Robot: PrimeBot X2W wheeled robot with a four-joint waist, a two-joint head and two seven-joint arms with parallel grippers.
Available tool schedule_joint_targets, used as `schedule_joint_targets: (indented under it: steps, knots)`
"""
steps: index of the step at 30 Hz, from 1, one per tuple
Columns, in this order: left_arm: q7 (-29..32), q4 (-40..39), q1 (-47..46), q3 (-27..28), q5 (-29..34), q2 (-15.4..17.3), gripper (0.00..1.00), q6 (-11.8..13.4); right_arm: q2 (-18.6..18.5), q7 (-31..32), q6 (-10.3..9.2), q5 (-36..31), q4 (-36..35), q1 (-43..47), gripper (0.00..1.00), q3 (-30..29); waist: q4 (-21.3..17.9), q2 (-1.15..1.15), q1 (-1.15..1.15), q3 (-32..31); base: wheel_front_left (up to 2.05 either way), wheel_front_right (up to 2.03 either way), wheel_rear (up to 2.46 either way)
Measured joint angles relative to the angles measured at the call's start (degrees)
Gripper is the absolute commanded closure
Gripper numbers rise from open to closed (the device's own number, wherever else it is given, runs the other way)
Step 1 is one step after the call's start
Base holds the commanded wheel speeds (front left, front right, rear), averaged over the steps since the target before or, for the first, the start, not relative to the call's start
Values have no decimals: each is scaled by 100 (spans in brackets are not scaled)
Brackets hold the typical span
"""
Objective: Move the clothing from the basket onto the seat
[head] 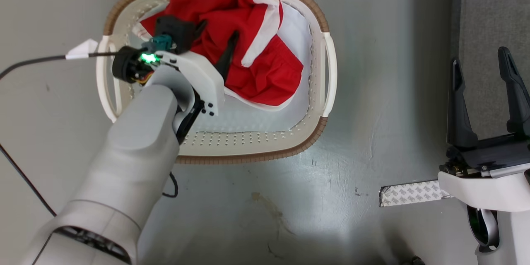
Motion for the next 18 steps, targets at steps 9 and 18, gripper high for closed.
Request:
schedule_joint_targets:
  steps: [9, 18]
  knots:
    - [-65, 286, -163, -281, -93, -167, 0, 0, 0, 0, 0, -49, -42, 92, 0, 4, -22, 0, 0, 109, 0, 0, 0]
    - [-96, 428, -160, -673, -307, -268, 2, 0, 0, 0, 0, -82, -83, 203, 0, 2, -23, 0, 0, 143, 0, 0, 0]
